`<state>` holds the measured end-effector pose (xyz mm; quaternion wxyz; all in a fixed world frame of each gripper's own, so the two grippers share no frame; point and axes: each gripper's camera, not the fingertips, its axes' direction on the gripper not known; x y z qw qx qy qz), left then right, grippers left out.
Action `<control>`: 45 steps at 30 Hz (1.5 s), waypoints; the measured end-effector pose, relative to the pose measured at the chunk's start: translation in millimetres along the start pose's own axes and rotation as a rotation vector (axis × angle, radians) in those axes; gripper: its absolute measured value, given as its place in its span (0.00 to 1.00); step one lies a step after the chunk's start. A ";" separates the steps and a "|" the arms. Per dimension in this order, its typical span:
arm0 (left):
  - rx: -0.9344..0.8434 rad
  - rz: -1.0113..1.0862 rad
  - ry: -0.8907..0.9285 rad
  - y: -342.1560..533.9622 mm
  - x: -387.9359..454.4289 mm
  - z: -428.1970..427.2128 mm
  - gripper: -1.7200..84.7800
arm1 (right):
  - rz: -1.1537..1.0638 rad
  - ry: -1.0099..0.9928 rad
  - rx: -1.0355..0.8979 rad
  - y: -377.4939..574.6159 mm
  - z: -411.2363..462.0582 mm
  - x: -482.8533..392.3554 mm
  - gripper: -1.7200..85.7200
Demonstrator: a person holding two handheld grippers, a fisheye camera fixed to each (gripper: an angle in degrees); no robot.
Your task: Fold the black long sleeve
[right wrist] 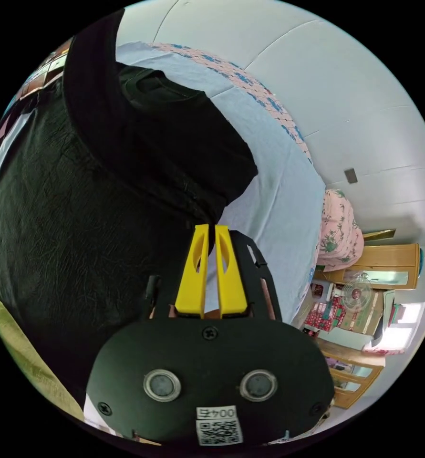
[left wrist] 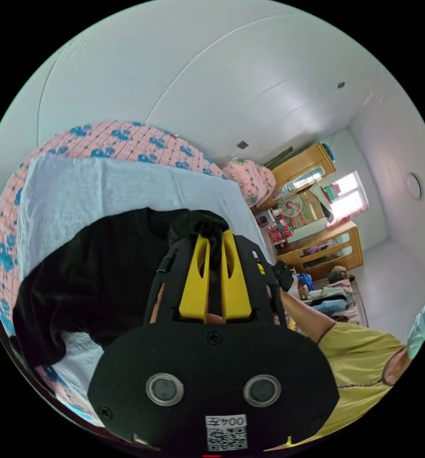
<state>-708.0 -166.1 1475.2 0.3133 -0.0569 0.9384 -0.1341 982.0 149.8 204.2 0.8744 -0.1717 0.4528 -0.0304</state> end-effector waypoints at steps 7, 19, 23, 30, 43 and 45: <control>-0.073 0.025 -0.071 70.1 -80.3 11.2 0.07 | 0.073 -0.005 -0.021 61.7 24.5 6.0 0.06; -0.187 -0.184 0.047 232.4 -228.1 59.9 0.12 | 0.022 0.020 -0.056 157.4 34.2 53.5 0.09; -0.198 -0.117 0.007 260.5 -222.3 30.8 0.13 | 0.175 -0.079 -0.035 219.3 23.0 118.8 0.14; -0.075 0.075 -0.029 228.8 -159.1 35.6 0.07 | 0.743 -0.724 0.212 387.6 13.6 250.5 0.11; -0.398 0.439 -0.121 78.0 19.6 437.5 0.12 | 1.441 -1.382 0.414 581.9 103.4 399.0 0.13; -0.432 0.477 -0.170 73.8 35.4 475.4 0.12 | 1.453 -1.413 0.424 596.7 106.0 416.0 0.14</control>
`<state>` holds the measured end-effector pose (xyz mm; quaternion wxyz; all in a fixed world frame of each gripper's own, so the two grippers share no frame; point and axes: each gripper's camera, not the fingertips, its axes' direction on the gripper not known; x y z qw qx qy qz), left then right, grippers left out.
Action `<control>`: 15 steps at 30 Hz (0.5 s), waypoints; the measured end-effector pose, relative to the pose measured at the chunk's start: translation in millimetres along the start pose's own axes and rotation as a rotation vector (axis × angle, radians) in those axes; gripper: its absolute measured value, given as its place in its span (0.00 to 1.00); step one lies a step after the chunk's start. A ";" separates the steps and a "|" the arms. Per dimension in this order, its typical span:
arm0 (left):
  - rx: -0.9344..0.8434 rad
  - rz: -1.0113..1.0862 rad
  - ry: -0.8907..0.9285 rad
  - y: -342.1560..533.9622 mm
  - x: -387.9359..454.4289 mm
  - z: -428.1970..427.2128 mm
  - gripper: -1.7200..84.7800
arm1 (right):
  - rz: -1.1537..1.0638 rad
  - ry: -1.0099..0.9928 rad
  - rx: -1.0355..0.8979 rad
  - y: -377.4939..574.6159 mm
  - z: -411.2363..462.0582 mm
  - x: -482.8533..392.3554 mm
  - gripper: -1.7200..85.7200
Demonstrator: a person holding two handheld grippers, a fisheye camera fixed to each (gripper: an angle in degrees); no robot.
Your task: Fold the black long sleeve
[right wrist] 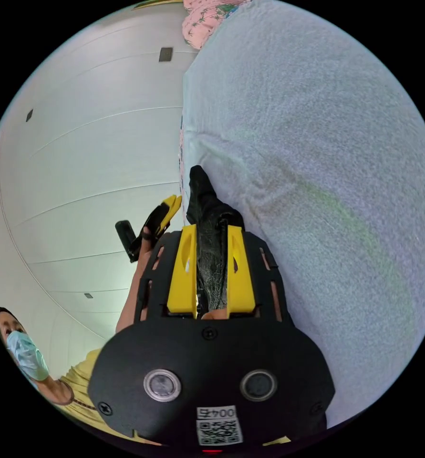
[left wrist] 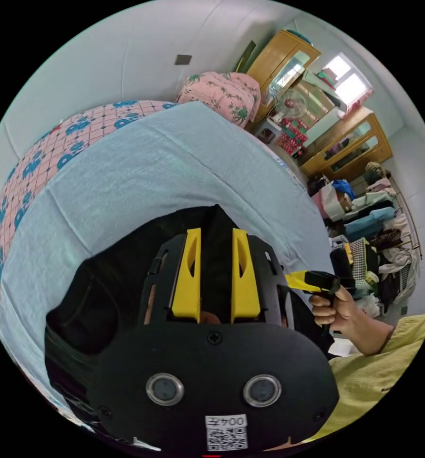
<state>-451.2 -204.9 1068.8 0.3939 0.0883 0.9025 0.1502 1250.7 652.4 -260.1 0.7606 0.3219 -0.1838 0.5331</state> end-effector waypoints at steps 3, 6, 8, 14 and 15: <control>-0.071 0.049 -0.064 -27.4 18.5 39.3 0.13 | 0.018 -0.022 -0.019 -17.4 -25.5 1.3 0.13; -0.134 0.070 -0.047 -38.2 28.5 70.0 0.12 | 0.038 -0.055 -0.026 -32.8 -46.2 2.9 0.12; -0.141 0.071 -0.040 -39.8 32.4 83.5 0.11 | 0.043 -0.052 -0.024 -42.3 -59.6 2.8 0.10; -0.118 0.066 0.008 -38.2 31.8 90.7 0.06 | 0.020 -0.009 -0.013 -49.6 -86.1 0.7 0.07; -0.111 0.060 0.014 -37.8 30.1 89.5 0.05 | 0.017 -0.009 -0.012 -49.1 -88.3 0.8 0.07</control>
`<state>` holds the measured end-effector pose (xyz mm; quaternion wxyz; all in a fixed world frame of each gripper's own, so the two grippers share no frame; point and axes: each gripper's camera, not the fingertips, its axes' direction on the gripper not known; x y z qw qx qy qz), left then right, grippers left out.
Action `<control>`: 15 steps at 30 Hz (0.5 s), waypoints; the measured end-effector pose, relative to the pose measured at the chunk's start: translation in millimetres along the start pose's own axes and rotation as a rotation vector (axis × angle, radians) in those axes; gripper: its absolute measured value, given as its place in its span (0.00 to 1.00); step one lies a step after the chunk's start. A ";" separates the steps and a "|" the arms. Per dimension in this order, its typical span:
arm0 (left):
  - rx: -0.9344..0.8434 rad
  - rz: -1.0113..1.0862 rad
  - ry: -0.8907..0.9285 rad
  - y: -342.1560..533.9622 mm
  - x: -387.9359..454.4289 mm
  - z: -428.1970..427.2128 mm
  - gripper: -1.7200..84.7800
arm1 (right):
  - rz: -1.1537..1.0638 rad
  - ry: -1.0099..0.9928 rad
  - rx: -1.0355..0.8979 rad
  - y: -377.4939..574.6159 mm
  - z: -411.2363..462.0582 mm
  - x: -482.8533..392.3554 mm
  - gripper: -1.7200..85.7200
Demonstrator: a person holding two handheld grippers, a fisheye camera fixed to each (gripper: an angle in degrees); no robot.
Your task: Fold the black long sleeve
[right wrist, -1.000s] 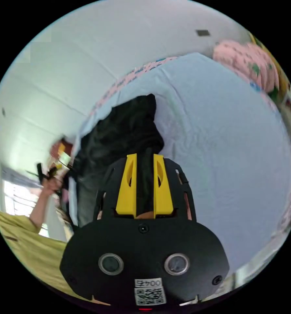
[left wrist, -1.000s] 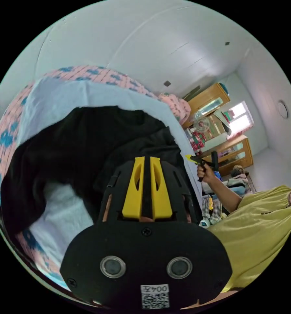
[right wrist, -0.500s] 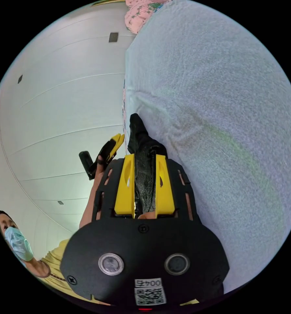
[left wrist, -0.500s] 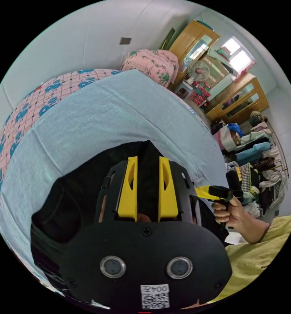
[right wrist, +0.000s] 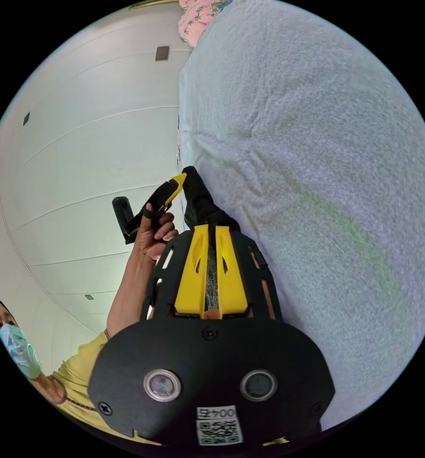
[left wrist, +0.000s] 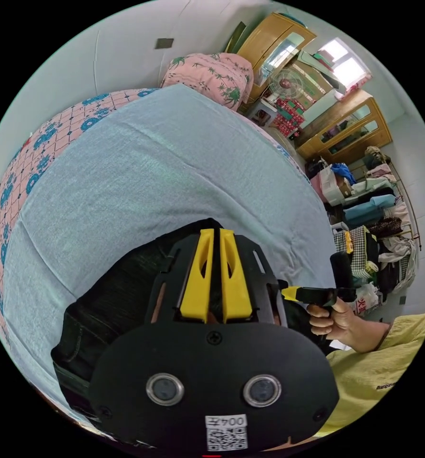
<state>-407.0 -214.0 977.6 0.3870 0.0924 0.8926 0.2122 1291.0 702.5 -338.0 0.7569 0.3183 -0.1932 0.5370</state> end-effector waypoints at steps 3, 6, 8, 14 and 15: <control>0.015 -0.020 0.044 2.2 -7.6 -4.2 0.05 | -0.002 -0.022 0.014 3.6 -9.2 2.7 0.08; -0.016 -0.018 0.021 4.2 -10.1 -1.5 0.04 | 0.010 -0.052 0.012 4.8 -7.9 7.2 0.08; -0.018 -0.032 0.049 6.9 -11.7 -1.1 0.04 | 0.006 -0.037 0.006 5.5 -0.7 4.9 0.06; 0.138 -0.126 0.003 21.0 -21.0 -43.8 0.04 | -0.104 0.200 0.087 47.1 -1.5 -15.1 0.02; 0.137 -0.129 0.007 21.8 -22.8 -44.8 0.04 | -0.112 0.212 0.096 52.3 -0.5 -14.3 0.02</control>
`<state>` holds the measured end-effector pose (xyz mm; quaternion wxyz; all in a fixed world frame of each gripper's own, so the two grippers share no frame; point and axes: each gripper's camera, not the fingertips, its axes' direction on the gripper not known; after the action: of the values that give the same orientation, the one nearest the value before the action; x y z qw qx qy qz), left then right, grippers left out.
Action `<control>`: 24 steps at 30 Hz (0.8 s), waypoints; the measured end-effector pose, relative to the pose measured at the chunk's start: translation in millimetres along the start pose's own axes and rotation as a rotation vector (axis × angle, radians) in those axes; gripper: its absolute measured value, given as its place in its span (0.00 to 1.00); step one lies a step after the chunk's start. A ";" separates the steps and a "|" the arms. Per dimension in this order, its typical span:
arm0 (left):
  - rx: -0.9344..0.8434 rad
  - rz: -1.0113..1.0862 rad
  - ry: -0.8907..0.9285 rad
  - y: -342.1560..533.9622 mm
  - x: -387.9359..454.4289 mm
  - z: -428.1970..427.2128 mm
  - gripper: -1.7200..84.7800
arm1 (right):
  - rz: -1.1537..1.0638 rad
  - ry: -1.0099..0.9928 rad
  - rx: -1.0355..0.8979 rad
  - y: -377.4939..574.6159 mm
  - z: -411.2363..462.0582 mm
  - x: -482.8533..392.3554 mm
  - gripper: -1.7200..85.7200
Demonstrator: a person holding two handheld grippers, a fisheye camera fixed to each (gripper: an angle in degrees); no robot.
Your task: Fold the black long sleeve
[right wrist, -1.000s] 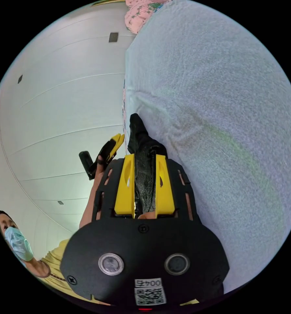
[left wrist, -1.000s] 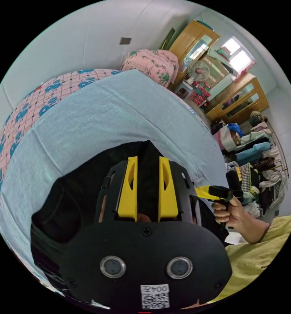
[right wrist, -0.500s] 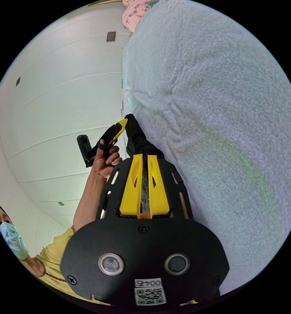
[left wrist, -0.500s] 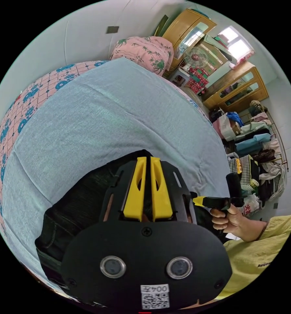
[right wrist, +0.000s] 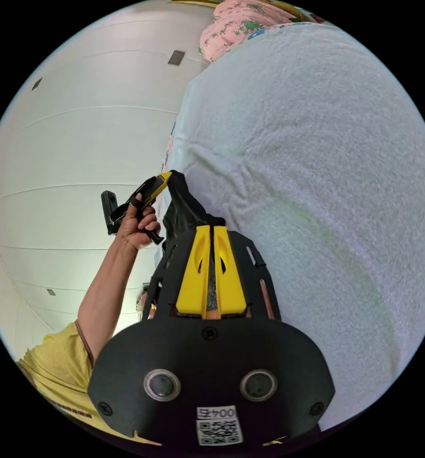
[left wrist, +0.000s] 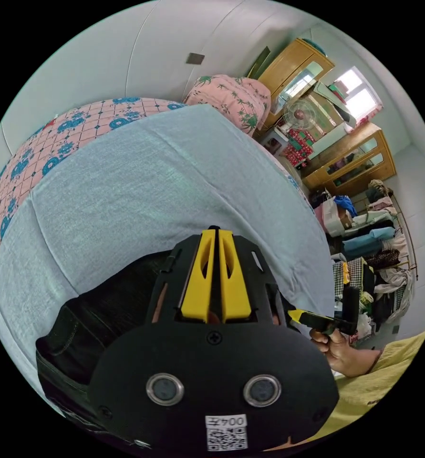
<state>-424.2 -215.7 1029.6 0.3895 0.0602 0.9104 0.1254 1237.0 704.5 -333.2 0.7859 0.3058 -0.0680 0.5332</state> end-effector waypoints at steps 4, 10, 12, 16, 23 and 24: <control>-0.036 -0.014 -0.028 4.8 -1.2 3.2 0.04 | -0.025 0.025 0.002 23.1 28.1 0.2 0.03; -0.019 -0.140 0.153 7.6 -13.1 -33.2 0.06 | -0.029 -0.044 -0.047 46.0 64.7 -3.0 0.08; 0.063 -0.232 0.312 14.8 -23.4 -57.6 0.07 | -0.064 -0.053 -0.014 60.4 64.5 -6.7 0.09; 0.254 -0.451 0.550 44.2 -40.2 -109.7 0.08 | -0.251 0.076 -0.030 110.6 91.1 -34.6 0.08; 0.269 -0.030 0.077 124.3 67.3 -252.9 0.05 | -0.721 0.586 -0.195 217.6 240.8 -87.9 0.05; 0.264 0.024 -0.008 139.9 80.1 -265.9 0.05 | -0.747 0.624 -0.193 226.0 248.8 -91.4 0.04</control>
<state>-670.3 -112.9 1189.3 0.3803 0.1223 0.9167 0.0087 1054.2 549.3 -80.5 0.9308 0.0609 0.2356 0.2727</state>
